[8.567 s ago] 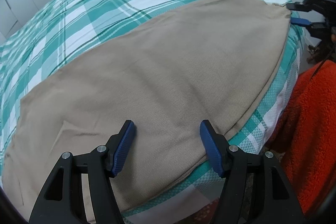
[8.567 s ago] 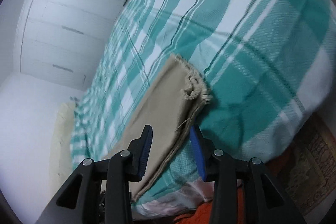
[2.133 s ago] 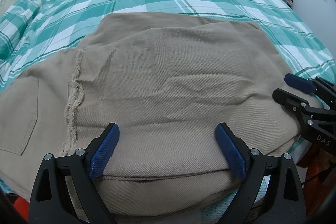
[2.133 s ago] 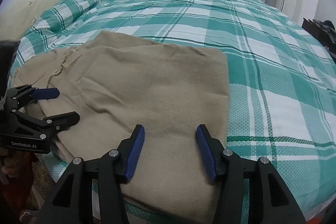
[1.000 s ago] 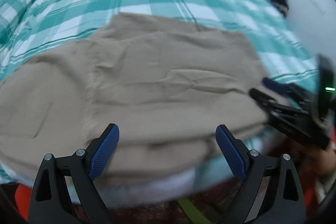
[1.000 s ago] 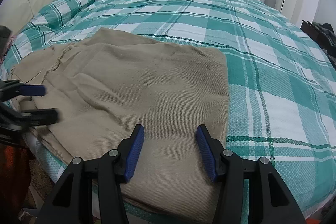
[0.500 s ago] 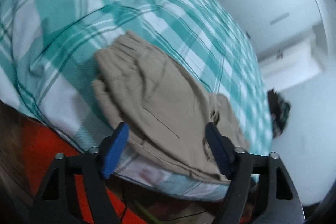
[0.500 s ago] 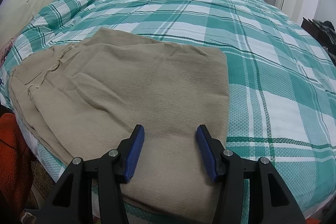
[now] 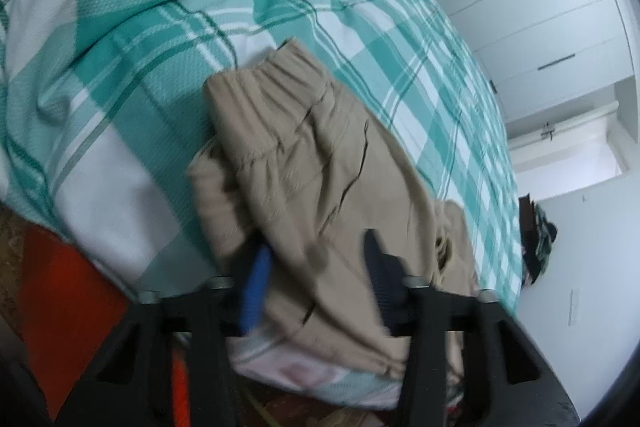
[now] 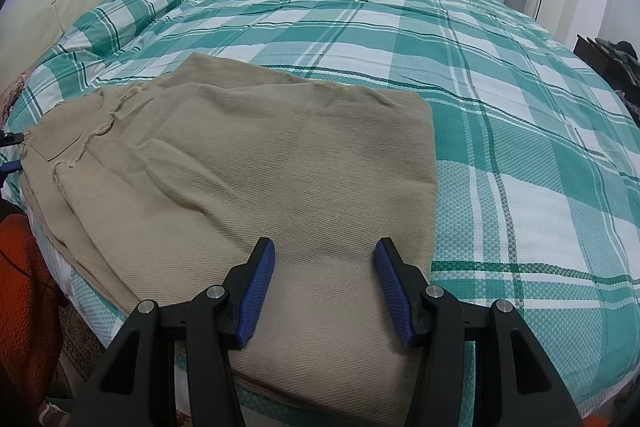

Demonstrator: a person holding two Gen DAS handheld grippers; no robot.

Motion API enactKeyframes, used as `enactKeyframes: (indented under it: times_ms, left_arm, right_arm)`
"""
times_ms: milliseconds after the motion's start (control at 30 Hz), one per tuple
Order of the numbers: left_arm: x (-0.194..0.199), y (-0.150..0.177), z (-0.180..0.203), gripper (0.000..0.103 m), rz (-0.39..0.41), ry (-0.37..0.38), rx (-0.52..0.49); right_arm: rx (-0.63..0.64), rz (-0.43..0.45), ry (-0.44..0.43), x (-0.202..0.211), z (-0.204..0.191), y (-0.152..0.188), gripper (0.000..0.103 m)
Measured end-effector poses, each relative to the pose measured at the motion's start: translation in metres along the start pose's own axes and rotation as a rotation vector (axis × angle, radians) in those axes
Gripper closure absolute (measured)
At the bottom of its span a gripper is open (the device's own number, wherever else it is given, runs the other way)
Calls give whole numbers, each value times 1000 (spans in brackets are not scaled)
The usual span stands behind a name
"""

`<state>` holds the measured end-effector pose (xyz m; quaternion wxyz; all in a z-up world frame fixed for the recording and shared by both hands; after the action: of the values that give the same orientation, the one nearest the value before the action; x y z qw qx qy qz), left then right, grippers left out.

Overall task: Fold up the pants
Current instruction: 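Grasp the trouser waistband edge with the left gripper and lift it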

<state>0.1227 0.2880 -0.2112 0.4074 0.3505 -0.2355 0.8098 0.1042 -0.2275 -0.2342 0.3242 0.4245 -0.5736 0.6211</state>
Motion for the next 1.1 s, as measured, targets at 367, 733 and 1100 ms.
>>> enactKeyframes:
  times_ms: [367,733,1100]
  left_arm:
    - [16,17,-18,102,3,-46,-1]
    - [50,16,-39,49,113,26,128]
    - [25,4,-35,78,94,22,137]
  right_arm:
    - [-2,2,0,0,0,-1,50]
    - [-3,6,-2,0,-1,-2,50]
    - [-1,6,2,-1,1,-3,49]
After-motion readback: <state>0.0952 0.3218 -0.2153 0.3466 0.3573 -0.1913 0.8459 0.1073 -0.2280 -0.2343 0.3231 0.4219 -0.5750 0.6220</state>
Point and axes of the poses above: each gripper's, at about its wrist camera, not at the fingertips, and x roughly against the way its jaws point, z to its right, y to its underside, the point moved 7 cm from there along -x, roughly the way its jaws point, and after that the axes turned 10 degrees about -z, right-handed, at the moved point
